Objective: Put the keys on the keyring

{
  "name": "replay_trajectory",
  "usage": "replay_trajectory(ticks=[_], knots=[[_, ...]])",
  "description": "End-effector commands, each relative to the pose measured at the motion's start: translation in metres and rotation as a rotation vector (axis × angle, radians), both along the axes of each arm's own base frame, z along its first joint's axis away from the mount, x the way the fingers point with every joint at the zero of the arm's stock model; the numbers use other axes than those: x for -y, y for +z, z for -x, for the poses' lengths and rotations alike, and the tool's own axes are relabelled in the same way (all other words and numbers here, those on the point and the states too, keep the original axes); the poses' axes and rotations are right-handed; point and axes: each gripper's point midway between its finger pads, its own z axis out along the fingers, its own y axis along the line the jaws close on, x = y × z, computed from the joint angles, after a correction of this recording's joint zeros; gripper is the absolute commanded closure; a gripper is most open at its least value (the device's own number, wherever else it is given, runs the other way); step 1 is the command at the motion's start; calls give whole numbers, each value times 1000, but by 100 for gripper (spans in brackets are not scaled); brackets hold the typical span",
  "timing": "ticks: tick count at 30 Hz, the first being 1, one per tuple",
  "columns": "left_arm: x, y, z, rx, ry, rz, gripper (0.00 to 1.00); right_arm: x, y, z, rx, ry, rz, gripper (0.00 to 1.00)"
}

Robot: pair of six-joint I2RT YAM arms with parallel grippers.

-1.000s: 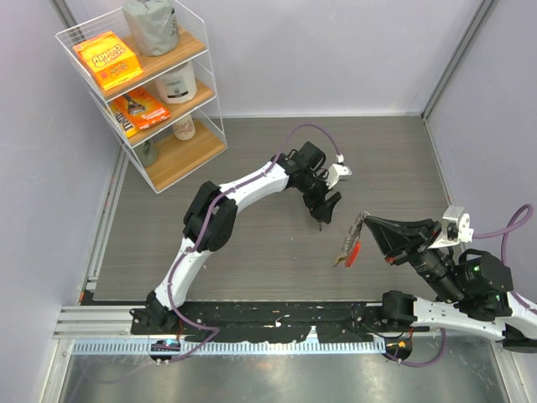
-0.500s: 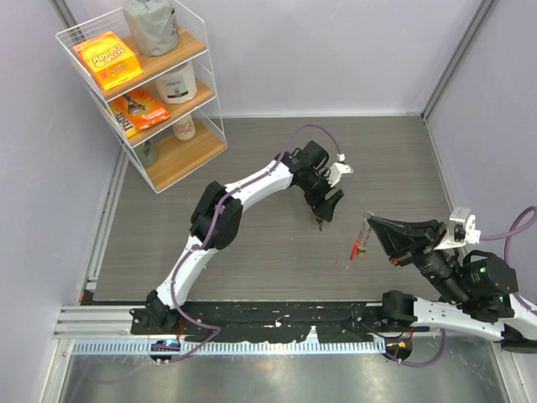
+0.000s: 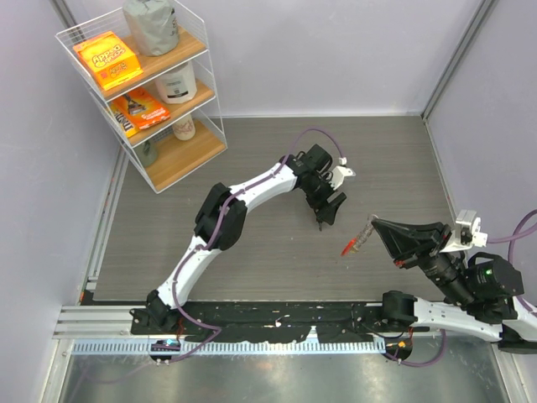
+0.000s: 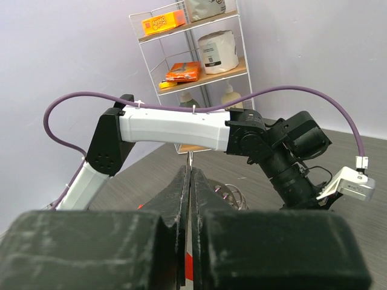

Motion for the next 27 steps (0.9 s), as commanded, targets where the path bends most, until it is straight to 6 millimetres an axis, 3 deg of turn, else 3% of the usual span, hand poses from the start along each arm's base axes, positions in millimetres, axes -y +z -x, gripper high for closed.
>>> replay_trajectory(ticks=[1, 8, 27], knots=[[6, 10, 0, -4, 7, 18, 25, 17, 20, 6, 20, 14, -87, 95], [6, 7, 5, -18, -1, 15, 27, 18, 19, 7, 22, 18, -88, 95], [-6, -6, 15, -34, -4, -33, 57, 16, 19, 8, 13, 32, -105, 94]])
